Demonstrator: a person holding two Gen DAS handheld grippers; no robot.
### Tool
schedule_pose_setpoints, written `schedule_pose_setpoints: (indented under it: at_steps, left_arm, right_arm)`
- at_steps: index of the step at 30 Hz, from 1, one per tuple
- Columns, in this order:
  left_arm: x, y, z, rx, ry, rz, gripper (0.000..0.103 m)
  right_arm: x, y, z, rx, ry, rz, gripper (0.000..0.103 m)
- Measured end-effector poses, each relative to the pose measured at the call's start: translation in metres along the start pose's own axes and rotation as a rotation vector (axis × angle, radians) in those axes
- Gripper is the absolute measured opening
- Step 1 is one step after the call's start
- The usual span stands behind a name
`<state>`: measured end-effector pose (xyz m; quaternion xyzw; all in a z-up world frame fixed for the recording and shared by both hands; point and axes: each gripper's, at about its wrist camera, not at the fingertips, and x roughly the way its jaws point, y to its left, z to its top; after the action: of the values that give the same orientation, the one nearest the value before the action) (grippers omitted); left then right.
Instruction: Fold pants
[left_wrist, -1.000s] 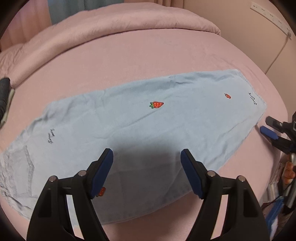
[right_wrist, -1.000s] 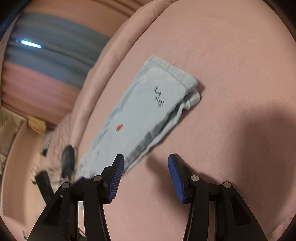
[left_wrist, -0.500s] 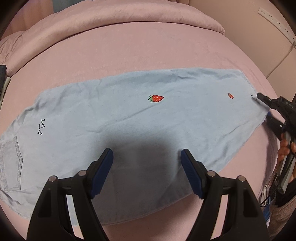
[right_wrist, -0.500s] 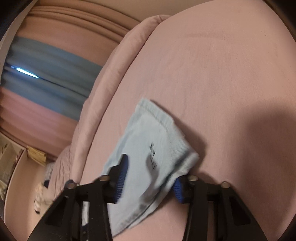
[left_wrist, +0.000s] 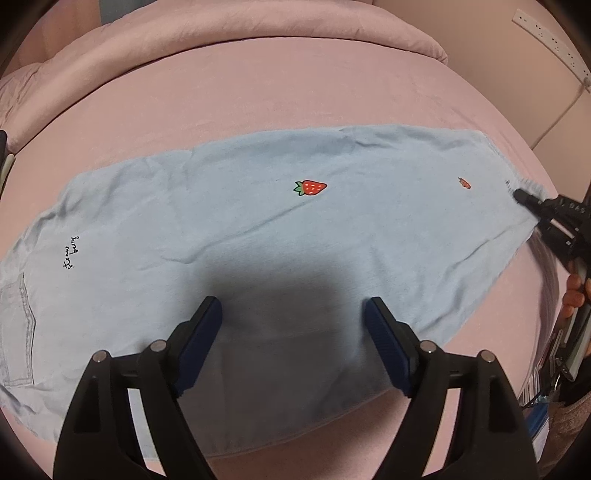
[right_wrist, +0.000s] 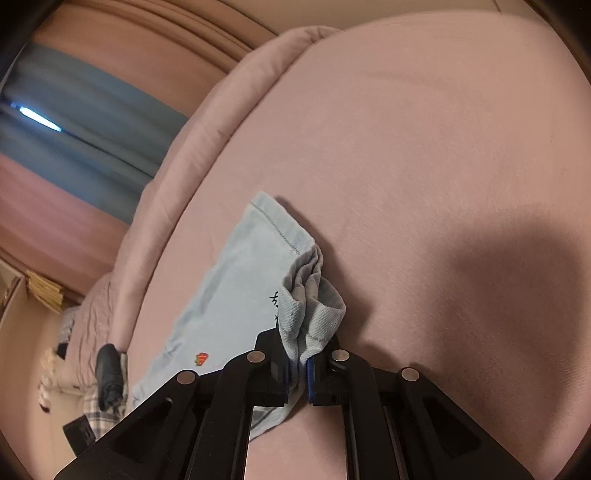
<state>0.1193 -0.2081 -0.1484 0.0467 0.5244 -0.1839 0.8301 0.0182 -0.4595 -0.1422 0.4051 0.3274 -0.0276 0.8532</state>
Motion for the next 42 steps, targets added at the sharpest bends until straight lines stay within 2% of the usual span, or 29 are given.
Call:
schedule_pose_setpoints:
  at_steps: [4, 5, 6, 11, 16, 20, 24, 26, 30, 33, 35, 36, 38, 39, 40, 41, 42]
  left_arm:
    - [-0.002, 0.007, 0.001, -0.035, -0.009, -0.035, 0.081]
    - [-0.003, 0.010, 0.002, -0.054, -0.013, -0.052, 0.081]
    - [-0.005, 0.015, 0.001, -0.070, -0.016, -0.067, 0.081]
    - [-0.015, 0.031, -0.002, -0.151, -0.033, -0.135, 0.081]
    - [-0.027, 0.050, -0.010, -0.255, -0.061, -0.221, 0.081]
    - [-0.038, 0.059, -0.012, -0.320, -0.113, -0.299, 0.081]
    - [-0.033, 0.072, -0.007, -0.449, -0.104, -0.493, 0.082]
    - [-0.024, 0.075, -0.001, -0.501, -0.086, -0.590, 0.085]
    - [0.001, 0.073, 0.010, -0.557, 0.018, -0.771, 0.089]
    - [0.018, 0.082, 0.009, -0.667, 0.069, -0.852, 0.087]
    - [0.022, 0.085, 0.011, -0.688, 0.075, -0.886, 0.086]
    - [0.022, 0.084, 0.011, -0.690, 0.077, -0.908, 0.084]
    - [0.019, 0.083, 0.013, -0.677, 0.067, -0.923, 0.073]
    - [0.013, 0.085, 0.014, -0.653, 0.055, -0.887, 0.060]
    - [0.009, 0.086, 0.014, -0.631, 0.044, -0.849, 0.039]
    - [0.006, 0.089, 0.015, -0.615, 0.037, -0.822, 0.029]
    - [0.005, 0.094, 0.021, -0.602, 0.026, -0.776, 0.014]
  right_arm:
    - [-0.017, 0.039, 0.001, -0.141, -0.061, 0.000, 0.009]
    - [-0.017, 0.039, 0.001, -0.141, -0.061, 0.000, 0.009]
    - [-0.023, 0.061, -0.001, -0.215, -0.083, -0.006, 0.009]
    - [-0.025, 0.110, -0.012, -0.390, -0.099, -0.010, 0.009]
    - [-0.013, 0.149, -0.035, -0.541, -0.074, -0.001, 0.009]
    - [0.003, 0.172, -0.063, -0.656, -0.029, 0.017, 0.009]
    - [0.023, 0.191, -0.103, -0.776, 0.027, 0.037, 0.009]
    - [0.029, 0.197, -0.122, -0.819, 0.051, 0.056, 0.009]
    - [0.039, 0.206, -0.154, -0.896, 0.093, 0.067, 0.009]
    - [0.040, 0.207, -0.163, -0.920, 0.108, 0.077, 0.009]
    - [0.036, 0.209, -0.171, -0.972, 0.097, 0.074, 0.009]
    - [0.035, 0.212, -0.179, -1.029, 0.083, 0.061, 0.009]
    - [0.033, 0.219, -0.193, -1.112, 0.071, 0.046, 0.009]
    - [0.033, 0.222, -0.197, -1.137, 0.067, 0.043, 0.009]
    - [0.032, 0.224, -0.202, -1.166, 0.056, 0.033, 0.009]
    - [0.031, 0.226, -0.207, -1.194, 0.042, 0.013, 0.009]
    - [0.030, 0.228, -0.210, -1.213, 0.030, 0.005, 0.009]
